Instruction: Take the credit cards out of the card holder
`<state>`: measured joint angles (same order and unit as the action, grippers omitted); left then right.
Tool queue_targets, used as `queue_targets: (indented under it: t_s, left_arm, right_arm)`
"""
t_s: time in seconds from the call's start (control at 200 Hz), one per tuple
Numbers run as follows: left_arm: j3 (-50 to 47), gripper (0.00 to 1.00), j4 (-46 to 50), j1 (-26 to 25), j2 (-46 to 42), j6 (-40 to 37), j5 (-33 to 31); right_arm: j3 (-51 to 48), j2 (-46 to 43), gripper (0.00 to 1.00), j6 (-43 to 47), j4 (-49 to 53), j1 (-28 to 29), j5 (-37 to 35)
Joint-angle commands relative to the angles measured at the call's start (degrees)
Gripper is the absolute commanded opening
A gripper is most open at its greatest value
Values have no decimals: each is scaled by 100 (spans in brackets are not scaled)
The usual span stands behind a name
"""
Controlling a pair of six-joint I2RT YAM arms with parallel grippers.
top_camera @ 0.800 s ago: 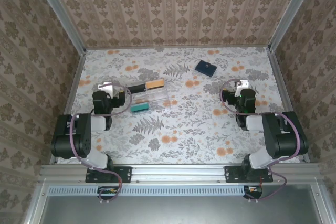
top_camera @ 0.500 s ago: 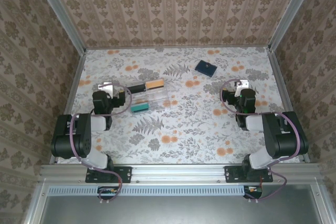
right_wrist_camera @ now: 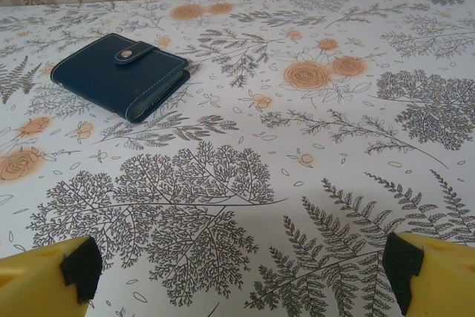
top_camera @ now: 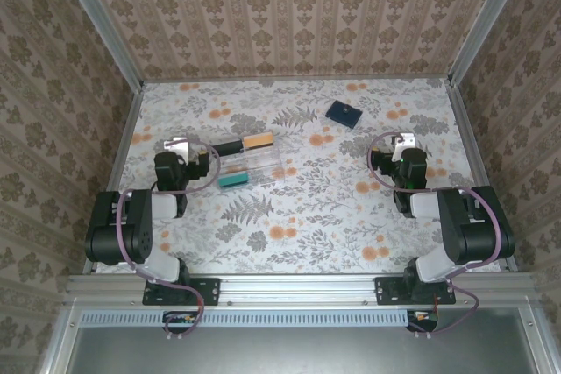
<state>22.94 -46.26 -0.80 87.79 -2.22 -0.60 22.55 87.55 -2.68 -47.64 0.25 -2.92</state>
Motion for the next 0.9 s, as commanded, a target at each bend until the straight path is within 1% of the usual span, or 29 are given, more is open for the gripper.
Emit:
queue_targets:
  t_s: [0.0, 0.075, 0.125, 0.165, 0.25, 0.265, 0.315, 0.39, 0.44, 0.49, 0.52, 0.555, 0.585, 0.66, 0.74, 0.775, 0.895]
  left_arm:
    - [321, 100, 431, 55, -236, 31, 4]
    - [711, 100, 1383, 55, -541, 55, -100]
    - [997, 100, 1990, 53, -761, 84, -210]
    - [1191, 100, 2424, 54, -983, 126, -318]
    - [1640, 100, 3334, 73, -1369, 336, -679]
    - [1734, 100, 3481, 83, -1430, 379, -733]
    - [2058, 100, 4153, 99, -1583, 672, -963]
    - [2617, 100, 5196, 146, -1735, 1351, -1369]
    - [2929, 100, 5762, 209, -1834, 1545, -1223]
    - [3073, 100, 6034, 231, -1938, 1645, -1118]
    - [3117, 100, 6174, 244, -2008, 1809, -1121]
    - [3150, 100, 6328, 262, -2101, 2069, -1116]
    - [3147, 100, 6351, 281, -2183, 2186, -1014]
    - [3082, 100, 6370, 292, -2416, 2382, -653]
    - [3087, 100, 6407, 282, -2600, 2438, -166]
    - [3154, 100, 6511, 261, -2638, 2491, -45]
    - [3427, 100, 6911, 137, -2720, 2523, 54]
  right_arm:
    - [128, -17, 100, 57, -13, -8, 72]
    - [105, -39, 100, 58, -48, 0, 68]
    - [150, -178, 100, 41, 129, -5, 23]
    - [223, -374, 100, 23, 420, -7, -9]
    - [565, -746, 100, -45, 1393, 6, -149]
    - [627, -941, 100, -59, 1552, 4, -182]
    - [861, -1171, 100, -148, 2076, -6, -239]
    - [1129, -1419, 100, -548, 2498, -7, -285]
    - [1342, -1559, 100, -951, 2770, -23, -168]
    - [1611, -1610, 100, -1171, 3040, -33, 222]
    - [1835, -1589, 100, -1431, 3300, -42, 311]
    - [2112, -1480, 100, -1773, 3616, -51, 389]
    - [2421, -1322, 100, -1859, 3840, -52, 599]
    - [3287, -837, 100, -2085, 4604, -56, 1046]
    - [4062, -55, 100, -2148, 5118, 8, 1410]
    - [4334, 210, 100, -2127, 5208, 74, 1433]
    - [5263, 1121, 100, -2077, 5539, 368, 1201]
